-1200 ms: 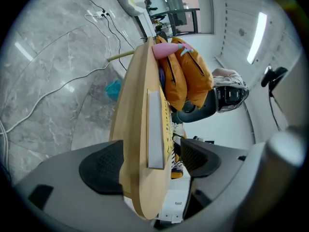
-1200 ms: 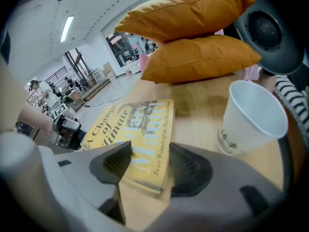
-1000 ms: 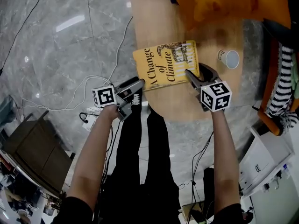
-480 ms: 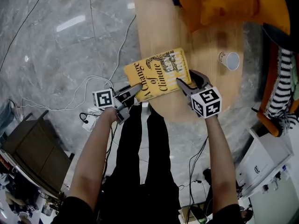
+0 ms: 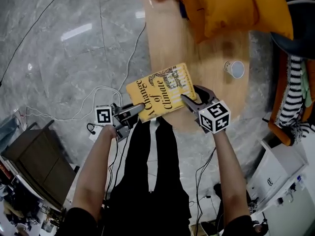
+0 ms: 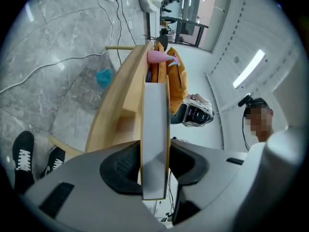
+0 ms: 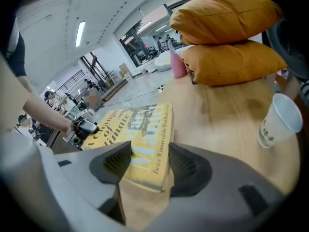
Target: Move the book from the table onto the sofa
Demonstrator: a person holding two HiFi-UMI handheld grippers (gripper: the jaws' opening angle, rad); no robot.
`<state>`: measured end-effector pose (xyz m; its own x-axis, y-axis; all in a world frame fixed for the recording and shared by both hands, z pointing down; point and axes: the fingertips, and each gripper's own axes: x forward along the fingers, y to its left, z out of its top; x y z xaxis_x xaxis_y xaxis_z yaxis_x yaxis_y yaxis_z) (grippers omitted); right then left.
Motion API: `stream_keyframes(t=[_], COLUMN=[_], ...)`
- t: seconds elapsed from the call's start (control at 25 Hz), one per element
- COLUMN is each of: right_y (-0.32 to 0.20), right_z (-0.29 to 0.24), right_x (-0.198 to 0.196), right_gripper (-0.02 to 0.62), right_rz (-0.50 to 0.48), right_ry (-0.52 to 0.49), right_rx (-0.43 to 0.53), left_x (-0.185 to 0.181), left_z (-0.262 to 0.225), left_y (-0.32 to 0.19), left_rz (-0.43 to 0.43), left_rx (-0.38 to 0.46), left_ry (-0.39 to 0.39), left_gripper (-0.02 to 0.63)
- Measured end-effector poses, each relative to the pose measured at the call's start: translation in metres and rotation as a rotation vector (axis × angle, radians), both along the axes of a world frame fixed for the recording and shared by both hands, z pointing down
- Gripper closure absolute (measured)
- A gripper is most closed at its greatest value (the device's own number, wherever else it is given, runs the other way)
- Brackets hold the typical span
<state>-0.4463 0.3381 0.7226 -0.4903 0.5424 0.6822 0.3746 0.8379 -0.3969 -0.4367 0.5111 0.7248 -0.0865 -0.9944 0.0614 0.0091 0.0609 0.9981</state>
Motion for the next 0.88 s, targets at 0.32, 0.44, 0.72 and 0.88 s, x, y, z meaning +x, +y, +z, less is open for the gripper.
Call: stream_keyframes(t=[0.32,0.44,0.72,0.88], right_y=[-0.009,-0.005,-0.007,-0.011], right_z=[0.038,0.007,-0.019,-0.025], right_x=[-0.001,-0.001,-0.013,-0.02], right_gripper=[0.35,0.35,0.35,0.35], right_rz=[-0.017,-0.039,0.022,0.115], right_ry=[-0.005,-0.02,-0.071,-0.1], right_rx=[0.044,0.045,0.019,-0.015], left_x=[0.003,0.007,0.0,-0.008], left_z=[0.042,0.015,-0.011,-0.012], left_y=[-0.011,-0.005,-0.008,-0.008], left_rz=[-0.003,-0.017,-0.053,-0.053], left_rx=[0.099,0.093,0.144,0.162], left_ry=[-0.01,-0.014,0.065,0.099], left_gripper=[0.459,0.459,0.459,0.459])
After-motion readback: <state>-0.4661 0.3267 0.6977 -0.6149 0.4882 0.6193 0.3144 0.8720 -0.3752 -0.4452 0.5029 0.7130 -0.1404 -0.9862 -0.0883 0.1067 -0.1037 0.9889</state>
